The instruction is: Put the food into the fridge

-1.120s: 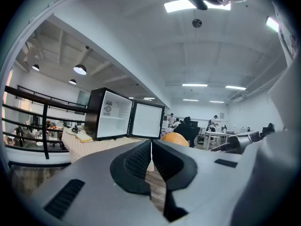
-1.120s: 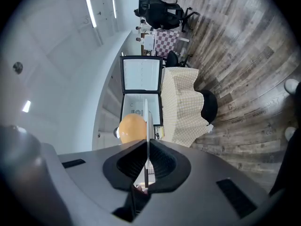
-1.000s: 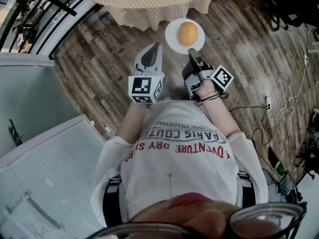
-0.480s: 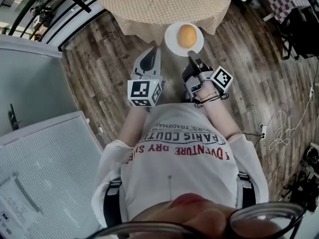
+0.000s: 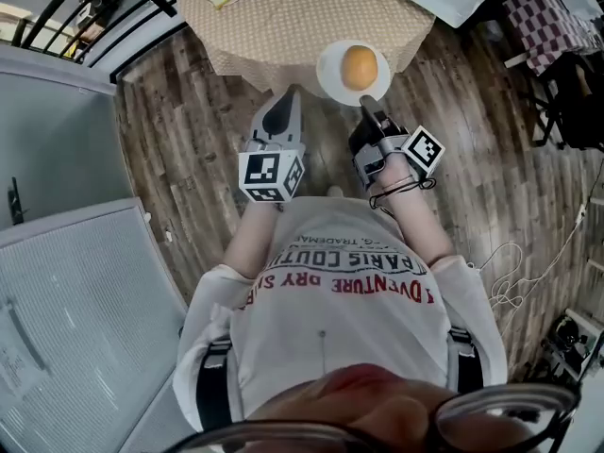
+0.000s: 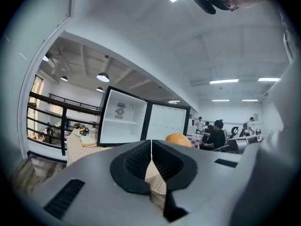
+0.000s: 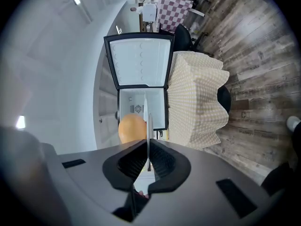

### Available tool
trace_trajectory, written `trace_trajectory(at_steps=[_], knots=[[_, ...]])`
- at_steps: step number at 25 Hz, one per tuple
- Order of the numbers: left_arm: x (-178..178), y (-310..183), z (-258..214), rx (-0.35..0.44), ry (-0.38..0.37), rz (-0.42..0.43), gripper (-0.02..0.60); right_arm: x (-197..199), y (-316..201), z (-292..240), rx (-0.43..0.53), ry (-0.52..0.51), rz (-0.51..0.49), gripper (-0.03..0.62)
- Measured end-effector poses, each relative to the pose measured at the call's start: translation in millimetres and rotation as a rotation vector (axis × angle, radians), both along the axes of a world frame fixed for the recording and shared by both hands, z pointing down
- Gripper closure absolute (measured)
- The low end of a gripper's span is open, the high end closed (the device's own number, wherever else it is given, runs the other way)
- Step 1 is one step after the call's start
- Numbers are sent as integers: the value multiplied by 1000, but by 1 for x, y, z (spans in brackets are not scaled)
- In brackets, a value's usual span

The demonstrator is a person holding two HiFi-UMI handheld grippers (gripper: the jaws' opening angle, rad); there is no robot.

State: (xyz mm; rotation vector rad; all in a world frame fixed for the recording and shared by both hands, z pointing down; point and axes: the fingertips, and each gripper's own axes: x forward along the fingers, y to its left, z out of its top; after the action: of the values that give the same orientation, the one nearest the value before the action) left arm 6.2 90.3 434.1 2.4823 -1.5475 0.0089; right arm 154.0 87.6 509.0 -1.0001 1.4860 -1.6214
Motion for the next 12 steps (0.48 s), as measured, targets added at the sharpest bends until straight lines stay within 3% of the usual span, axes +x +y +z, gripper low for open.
trace_trajectory(at_steps=[12], knots=[[-5,4,35,3,-23,10,554,11,-4,33,10,-21,50,559]])
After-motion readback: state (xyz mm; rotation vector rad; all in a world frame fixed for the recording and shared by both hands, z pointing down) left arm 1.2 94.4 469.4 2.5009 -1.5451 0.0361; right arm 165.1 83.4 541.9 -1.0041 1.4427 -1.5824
